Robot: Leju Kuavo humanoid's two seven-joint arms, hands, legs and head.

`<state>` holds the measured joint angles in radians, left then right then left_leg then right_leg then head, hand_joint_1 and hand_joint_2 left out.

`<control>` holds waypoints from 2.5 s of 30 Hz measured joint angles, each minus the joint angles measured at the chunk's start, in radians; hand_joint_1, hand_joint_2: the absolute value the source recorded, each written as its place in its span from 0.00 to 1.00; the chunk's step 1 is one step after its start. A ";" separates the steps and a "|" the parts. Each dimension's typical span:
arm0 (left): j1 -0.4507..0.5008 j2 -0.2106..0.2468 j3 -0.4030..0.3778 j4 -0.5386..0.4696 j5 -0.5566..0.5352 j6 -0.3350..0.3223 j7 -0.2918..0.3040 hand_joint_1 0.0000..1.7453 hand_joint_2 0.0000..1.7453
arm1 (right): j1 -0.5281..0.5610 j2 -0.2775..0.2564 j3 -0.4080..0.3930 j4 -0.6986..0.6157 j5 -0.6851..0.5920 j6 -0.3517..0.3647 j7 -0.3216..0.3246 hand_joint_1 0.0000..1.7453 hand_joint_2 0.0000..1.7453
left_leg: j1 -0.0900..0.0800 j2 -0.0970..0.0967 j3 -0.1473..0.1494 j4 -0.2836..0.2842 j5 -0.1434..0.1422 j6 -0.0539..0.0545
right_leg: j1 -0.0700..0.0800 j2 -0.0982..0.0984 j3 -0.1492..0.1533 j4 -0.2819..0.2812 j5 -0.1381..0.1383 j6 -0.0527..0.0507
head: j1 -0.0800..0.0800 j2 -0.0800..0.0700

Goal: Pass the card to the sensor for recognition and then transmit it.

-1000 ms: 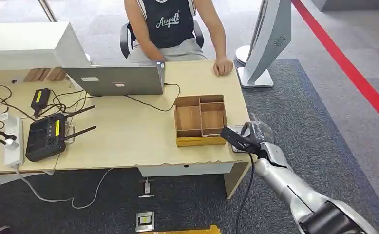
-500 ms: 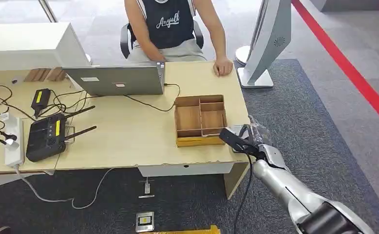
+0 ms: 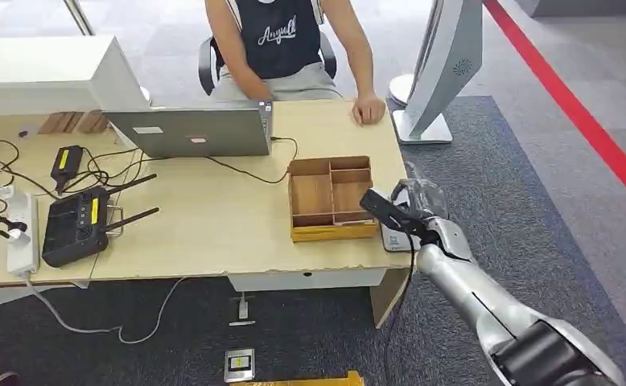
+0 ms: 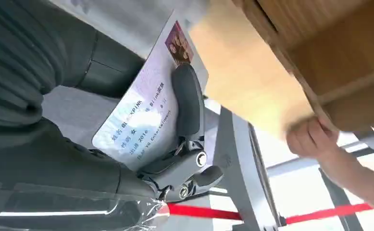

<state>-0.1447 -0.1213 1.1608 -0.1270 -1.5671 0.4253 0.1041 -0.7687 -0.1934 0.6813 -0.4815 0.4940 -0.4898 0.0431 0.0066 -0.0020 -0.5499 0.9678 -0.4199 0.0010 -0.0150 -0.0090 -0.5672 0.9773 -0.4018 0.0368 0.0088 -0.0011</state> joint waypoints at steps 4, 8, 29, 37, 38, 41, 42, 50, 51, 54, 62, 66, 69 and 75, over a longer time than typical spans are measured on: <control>0.000 0.000 0.001 0.000 -0.002 -0.004 0.000 0.00 1.00 | -0.058 -0.011 0.000 -0.055 0.022 -0.031 0.018 1.00 1.00 | 0.000 0.000 -0.001 0.000 0.000 0.000 | 0.000 0.000 -0.001 0.000 0.000 0.000 | 0.000 0.000; 0.000 0.000 0.001 0.000 -0.003 -0.011 -0.010 0.00 1.00 | -0.122 -0.022 0.000 -0.103 0.041 -0.038 0.048 1.00 1.00 | 0.000 0.000 -0.001 0.000 0.000 0.000 | 0.000 0.000 -0.002 0.000 0.000 0.000 | 0.000 0.000; 0.001 0.000 -0.007 0.000 -0.003 -0.047 -0.057 0.00 1.00 | -0.279 -0.082 -0.011 -0.227 0.088 0.025 0.133 1.00 1.00 | 0.000 0.000 -0.002 0.000 0.000 0.000 | 0.000 0.000 -0.002 0.000 0.000 0.000 | 0.000 0.000; 0.001 0.000 -0.040 0.000 -0.003 -0.059 -0.070 0.00 1.00 | -0.289 -0.029 0.013 -0.227 0.153 0.078 0.121 1.00 1.00 | 0.000 0.000 -0.002 0.000 0.000 0.000 | 0.000 0.000 -0.002 0.001 0.000 0.000 | 0.000 0.000; 0.001 0.000 -0.046 0.000 -0.003 -0.059 -0.073 0.00 1.00 | -0.294 -0.019 0.016 -0.224 0.161 0.087 0.121 1.00 1.00 | 0.000 0.000 -0.002 0.000 0.000 0.000 | 0.000 0.000 -0.002 0.001 0.000 0.000 | 0.000 0.000; 0.001 0.000 -0.060 0.000 -0.003 -0.063 -0.079 0.00 1.00 | -0.312 0.011 0.028 -0.212 0.188 0.109 0.128 1.00 1.00 | 0.000 0.000 -0.002 0.000 0.000 0.000 | 0.000 0.000 -0.002 0.001 0.000 0.000 | 0.000 0.000; 0.001 0.000 -0.066 0.000 -0.003 -0.064 -0.082 0.00 1.00 | -0.320 0.021 0.032 -0.207 0.199 0.119 0.133 1.00 1.00 | 0.000 0.000 -0.002 0.000 0.000 0.000 | 0.000 0.000 -0.002 0.001 0.000 0.000 | 0.000 0.000; 0.001 0.001 -0.124 0.000 -0.003 -0.072 -0.093 0.00 1.00 | -0.364 0.083 0.071 -0.144 0.262 0.175 0.174 1.00 1.00 | 0.000 0.000 -0.002 0.000 0.000 0.000 | 0.000 0.000 -0.003 0.000 0.000 0.000 | 0.000 0.000; 0.000 0.001 -0.132 0.000 -0.003 -0.073 -0.093 0.00 1.00 | -0.369 0.090 0.077 -0.133 0.265 0.181 0.183 1.00 1.00 | 0.000 0.000 -0.002 0.000 0.000 0.000 | 0.000 0.000 -0.003 0.000 0.000 0.000 | 0.000 0.000; 0.000 0.001 -0.151 0.000 -0.003 -0.075 -0.089 0.00 1.00 | -0.374 0.111 0.089 -0.106 0.275 0.195 0.195 1.00 1.00 | 0.000 0.000 -0.002 0.000 0.000 0.000 | 0.000 0.000 -0.003 0.001 0.000 0.000 | 0.000 0.000; 0.005 0.006 -0.178 0.000 -0.003 -0.078 -0.095 0.00 1.00 | -0.376 0.140 0.113 -0.043 0.272 0.197 0.208 0.01 1.00 | 0.000 0.000 -0.002 0.000 0.000 -0.001 | 0.000 0.000 -0.003 0.001 0.000 0.000 | 0.000 0.000; 0.007 0.009 -0.187 0.000 -0.003 -0.079 -0.097 0.00 1.00 | -0.375 0.141 0.121 -0.017 0.268 0.195 0.208 0.00 1.00 | 0.000 0.000 -0.003 0.000 0.000 -0.001 | 0.000 0.000 -0.003 0.000 0.000 0.000 | 0.000 0.000; 0.006 0.012 -0.193 0.000 -0.003 -0.083 -0.102 0.00 1.00 | -0.371 0.142 0.126 -0.001 0.262 0.195 0.208 0.00 1.00 | 0.000 0.000 -0.002 0.000 0.000 -0.001 | 0.000 0.000 -0.003 0.001 0.000 0.000 | 0.000 0.000; 0.006 0.014 -0.201 0.000 -0.003 -0.090 -0.103 0.00 1.00 | -0.363 0.141 0.130 0.019 0.276 0.192 0.226 0.00 1.00 | 0.000 0.000 -0.003 0.000 0.000 -0.001 | 0.000 0.000 -0.003 0.001 0.000 0.000 | 0.000 0.000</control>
<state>-0.1385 -0.1076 0.9598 -0.1274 -1.5702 0.3353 0.0008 -1.1320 -0.0523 0.8114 -0.4627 0.7702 -0.2976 0.2689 0.0069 -0.0022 -0.5524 0.9678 -0.4195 0.0003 -0.0146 -0.0090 -0.5706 0.9779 -0.4019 0.0367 0.0088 -0.0011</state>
